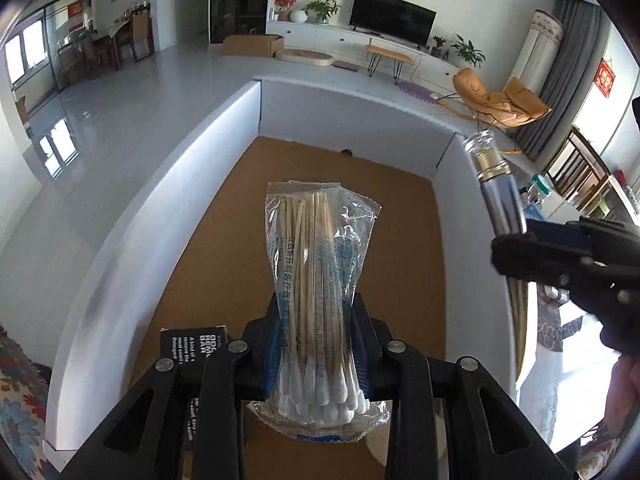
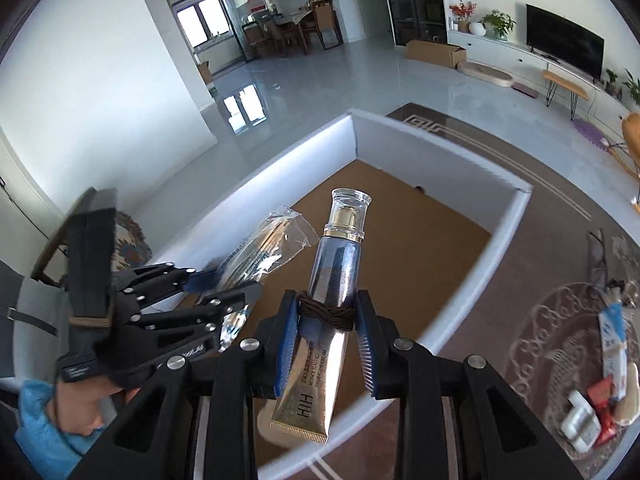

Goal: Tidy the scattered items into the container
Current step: 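Carry the swab bag with the left tool while the right tool carries the gold tube over the container, then open the left tool over the container while the right tool opens to drop the gold tube, then move both open tools back over the table toward the remaining items, then lower the open left tool around the twine-tied white bottle, then close the left tool on the white bottle and lift it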

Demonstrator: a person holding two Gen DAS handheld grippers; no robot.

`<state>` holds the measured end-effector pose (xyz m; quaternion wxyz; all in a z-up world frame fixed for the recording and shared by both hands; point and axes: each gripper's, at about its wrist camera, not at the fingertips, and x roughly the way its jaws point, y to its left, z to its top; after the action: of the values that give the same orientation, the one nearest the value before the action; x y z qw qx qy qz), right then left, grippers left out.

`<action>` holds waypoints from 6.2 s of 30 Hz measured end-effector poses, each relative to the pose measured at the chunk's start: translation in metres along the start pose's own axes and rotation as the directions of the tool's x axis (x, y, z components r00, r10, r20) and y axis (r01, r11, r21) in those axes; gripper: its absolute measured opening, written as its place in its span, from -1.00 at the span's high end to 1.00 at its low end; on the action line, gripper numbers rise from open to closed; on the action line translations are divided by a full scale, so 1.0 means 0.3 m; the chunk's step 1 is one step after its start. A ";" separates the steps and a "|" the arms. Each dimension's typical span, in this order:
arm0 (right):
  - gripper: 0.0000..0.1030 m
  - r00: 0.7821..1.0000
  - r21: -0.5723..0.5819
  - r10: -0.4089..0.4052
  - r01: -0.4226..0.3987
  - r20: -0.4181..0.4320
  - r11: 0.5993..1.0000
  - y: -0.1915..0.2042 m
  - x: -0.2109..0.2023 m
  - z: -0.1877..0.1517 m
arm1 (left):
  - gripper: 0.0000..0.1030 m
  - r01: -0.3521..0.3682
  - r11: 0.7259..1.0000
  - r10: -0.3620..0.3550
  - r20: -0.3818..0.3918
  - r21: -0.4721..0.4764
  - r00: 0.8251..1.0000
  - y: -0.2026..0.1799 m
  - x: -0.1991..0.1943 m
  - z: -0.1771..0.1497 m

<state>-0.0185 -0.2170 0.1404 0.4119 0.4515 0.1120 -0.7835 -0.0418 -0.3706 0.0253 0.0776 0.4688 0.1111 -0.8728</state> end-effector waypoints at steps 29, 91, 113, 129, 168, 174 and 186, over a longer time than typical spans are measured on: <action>-0.05 0.944 0.079 -0.268 0.258 0.192 0.963 -0.338 -0.168 -0.494 | -0.75 -0.065 0.996 0.053 0.188 0.055 0.981 -0.294 -0.268 -0.063; -0.49 0.857 0.615 -0.505 0.453 -0.101 0.646 -1.185 -0.391 -0.982 | -1.00 0.115 0.941 -0.123 0.007 0.320 0.992 -1.152 0.279 -0.442; -0.46 0.931 0.285 -0.364 0.342 0.026 0.895 -0.982 -0.367 -1.038 | -1.00 0.073 0.938 -0.080 0.006 0.338 0.997 -1.169 0.284 -0.449; -0.48 0.888 0.306 -0.460 0.433 0.017 0.848 -1.000 -0.357 -1.057 | -1.00 0.154 0.988 -0.155 -0.024 -0.014 0.988 -1.083 0.298 -0.285; -0.48 0.886 0.310 -0.463 0.436 0.016 0.845 -1.000 -0.356 -1.057 | -1.00 -0.204 0.974 0.194 -0.105 -0.102 0.975 -1.176 0.502 -0.075; -0.48 0.885 0.311 -0.466 0.439 0.014 0.843 -1.001 -0.356 -1.058 | -1.00 -0.199 0.975 0.191 -0.084 -0.094 0.978 -1.099 0.484 -0.097; -0.48 0.882 0.316 -0.471 0.444 0.012 0.839 -1.002 -0.358 -1.059 | -1.00 -0.153 0.988 0.151 -0.060 -0.017 0.987 -0.969 0.451 -0.120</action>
<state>-0.0204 0.2064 -0.0128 0.1431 0.4341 0.0764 -0.8861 -0.1568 -0.0853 -0.0718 0.1457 0.5003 0.0865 -0.8491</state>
